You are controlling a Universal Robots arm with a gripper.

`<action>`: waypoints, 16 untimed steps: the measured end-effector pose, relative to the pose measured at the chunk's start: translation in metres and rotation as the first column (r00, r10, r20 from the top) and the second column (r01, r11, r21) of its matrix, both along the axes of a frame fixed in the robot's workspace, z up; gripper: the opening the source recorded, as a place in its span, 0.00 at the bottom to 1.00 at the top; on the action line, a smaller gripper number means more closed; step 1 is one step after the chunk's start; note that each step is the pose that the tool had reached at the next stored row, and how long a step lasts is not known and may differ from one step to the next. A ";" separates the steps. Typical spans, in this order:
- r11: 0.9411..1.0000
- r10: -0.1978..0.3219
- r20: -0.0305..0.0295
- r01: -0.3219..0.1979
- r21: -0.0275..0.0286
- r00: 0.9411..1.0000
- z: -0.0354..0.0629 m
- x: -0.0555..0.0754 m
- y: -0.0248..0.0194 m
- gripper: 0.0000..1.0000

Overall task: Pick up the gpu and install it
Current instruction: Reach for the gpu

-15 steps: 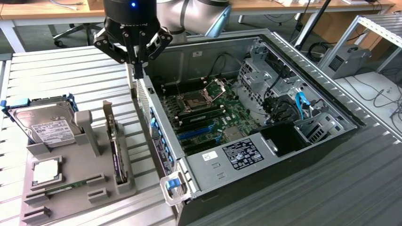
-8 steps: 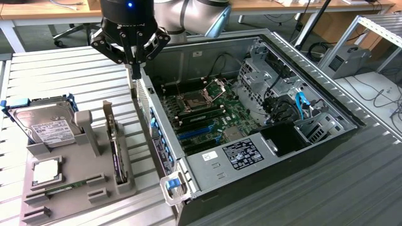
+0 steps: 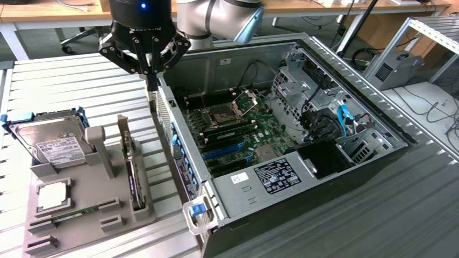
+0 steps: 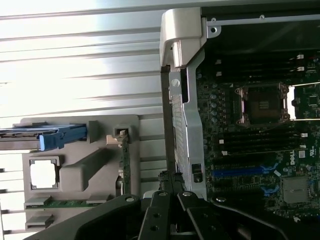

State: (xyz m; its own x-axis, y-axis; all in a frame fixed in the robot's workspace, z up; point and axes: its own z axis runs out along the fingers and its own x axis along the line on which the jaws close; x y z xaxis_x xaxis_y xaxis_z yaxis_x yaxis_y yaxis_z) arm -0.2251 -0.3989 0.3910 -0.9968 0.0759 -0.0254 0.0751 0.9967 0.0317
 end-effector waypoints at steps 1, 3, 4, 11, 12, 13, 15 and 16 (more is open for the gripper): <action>1.000 0.000 0.000 0.000 0.000 1.000 0.0000 -0.001 0.0000 0.11; 1.000 0.000 0.000 0.000 0.000 1.000 -0.0001 -0.002 0.0000 0.11; 1.000 0.000 0.000 0.000 0.000 1.000 -0.0001 -0.003 0.0000 0.11; 1.000 0.000 0.000 0.000 -0.001 1.000 -0.0004 -0.009 0.0000 0.11; 1.000 0.000 0.000 0.000 -0.001 1.000 -0.0004 -0.010 0.0000 0.11; 1.000 0.000 0.000 0.000 -0.002 1.000 -0.0004 -0.010 0.0000 0.11; 1.000 0.000 0.000 0.000 -0.002 1.000 -0.0004 -0.012 0.0000 0.11; 1.000 0.000 0.000 0.000 -0.002 1.000 -0.0005 -0.013 0.0000 0.11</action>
